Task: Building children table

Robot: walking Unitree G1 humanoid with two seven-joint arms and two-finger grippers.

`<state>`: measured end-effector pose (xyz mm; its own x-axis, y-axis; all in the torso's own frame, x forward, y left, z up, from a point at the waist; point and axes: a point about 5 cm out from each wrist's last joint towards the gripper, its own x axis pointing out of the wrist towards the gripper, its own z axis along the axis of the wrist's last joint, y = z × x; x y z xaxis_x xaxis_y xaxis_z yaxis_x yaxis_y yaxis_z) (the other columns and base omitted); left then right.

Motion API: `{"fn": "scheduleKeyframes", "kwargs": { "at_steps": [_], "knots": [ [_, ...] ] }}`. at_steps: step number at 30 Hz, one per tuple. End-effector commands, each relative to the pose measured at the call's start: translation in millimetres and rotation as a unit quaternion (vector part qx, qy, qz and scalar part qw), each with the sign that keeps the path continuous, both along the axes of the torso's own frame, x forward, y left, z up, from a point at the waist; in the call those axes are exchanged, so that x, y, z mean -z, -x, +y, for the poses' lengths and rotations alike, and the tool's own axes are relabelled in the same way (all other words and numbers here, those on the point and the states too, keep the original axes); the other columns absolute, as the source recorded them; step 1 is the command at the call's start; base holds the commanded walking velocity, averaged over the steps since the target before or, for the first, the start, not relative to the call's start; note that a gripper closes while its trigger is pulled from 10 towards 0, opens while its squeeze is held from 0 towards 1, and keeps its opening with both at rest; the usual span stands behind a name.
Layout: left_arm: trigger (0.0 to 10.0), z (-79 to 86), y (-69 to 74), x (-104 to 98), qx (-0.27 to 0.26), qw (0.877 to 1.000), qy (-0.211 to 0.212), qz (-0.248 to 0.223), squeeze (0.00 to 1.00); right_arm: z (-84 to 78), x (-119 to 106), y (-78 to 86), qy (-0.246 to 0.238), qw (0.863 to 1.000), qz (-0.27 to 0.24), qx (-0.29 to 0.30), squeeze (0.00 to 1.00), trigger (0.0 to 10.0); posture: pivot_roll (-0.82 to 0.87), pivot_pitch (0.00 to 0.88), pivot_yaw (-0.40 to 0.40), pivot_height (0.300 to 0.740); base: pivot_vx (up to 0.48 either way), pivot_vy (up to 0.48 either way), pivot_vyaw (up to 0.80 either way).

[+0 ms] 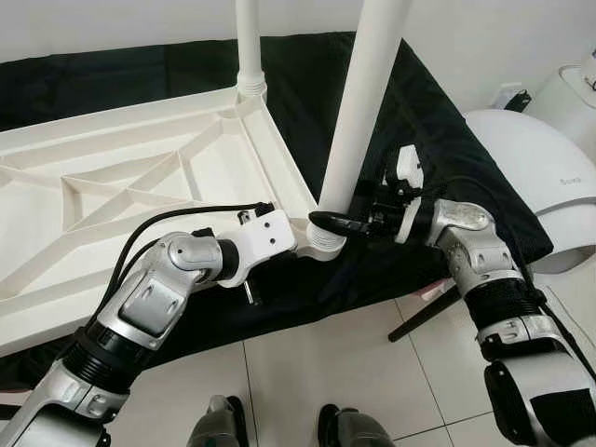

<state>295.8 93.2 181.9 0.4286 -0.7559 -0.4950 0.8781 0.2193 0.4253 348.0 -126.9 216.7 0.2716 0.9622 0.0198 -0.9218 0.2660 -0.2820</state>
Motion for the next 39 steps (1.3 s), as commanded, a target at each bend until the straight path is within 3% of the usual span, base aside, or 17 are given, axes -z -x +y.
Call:
{"fn": "scheduleKeyframes", "kwargs": {
  "at_steps": [1, 16, 22, 31, 34, 39],
  "knots": [
    [10.0, -0.3, 9.3, 21.9, 0.012, 0.999, -0.028, 0.043, 0.00, 0.0, 0.3, -0.6, 0.001, 1.000, 0.007, -0.006, 0.00, 0.0, 0.00, 0.191, -0.009, 0.740, 0.000, 0.000, 0.00],
    [10.0, 1.3, 9.2, 22.1, 0.003, 0.999, -0.025, 0.043, 0.00, -5.6, -1.2, 9.9, -0.029, 1.000, 0.012, 0.001, 0.00, 0.0, -0.01, 0.208, -0.021, 0.740, 0.000, 0.000, 0.00],
    [10.0, 2.9, 8.4, 21.6, -0.005, 0.999, -0.021, 0.043, 0.00, -1.8, 9.5, 22.0, -0.065, 0.997, 0.018, 0.049, 0.00, 0.0, 0.00, 0.210, -0.025, 0.740, 0.000, 0.000, 0.00],
    [10.0, 3.6, 7.2, 21.1, -0.010, 0.999, -0.020, 0.041, 0.00, 0.7, 17.7, 28.9, -0.083, 0.990, 0.019, 0.113, 0.00, 0.0, -0.01, 0.209, -0.026, 0.740, 0.000, 0.000, 0.00],
    [10.0, 3.7, 7.0, 21.0, -0.011, 0.999, -0.019, 0.041, 0.00, 4.4, 19.6, 34.5, -0.095, 0.986, 0.021, 0.136, 0.00, 0.0, -0.01, 0.211, -0.028, 0.740, 0.000, 0.000, 0.00],
    [10.0, 3.6, 7.1, 21.2, -0.014, 0.999, -0.018, 0.042, 0.00, 26.4, 22.8, 52.4, -0.151, 0.969, 0.047, 0.190, 0.00, 0.0, -0.01, 0.215, -0.030, 0.740, 0.000, 0.000, 0.00]
  ]
}}
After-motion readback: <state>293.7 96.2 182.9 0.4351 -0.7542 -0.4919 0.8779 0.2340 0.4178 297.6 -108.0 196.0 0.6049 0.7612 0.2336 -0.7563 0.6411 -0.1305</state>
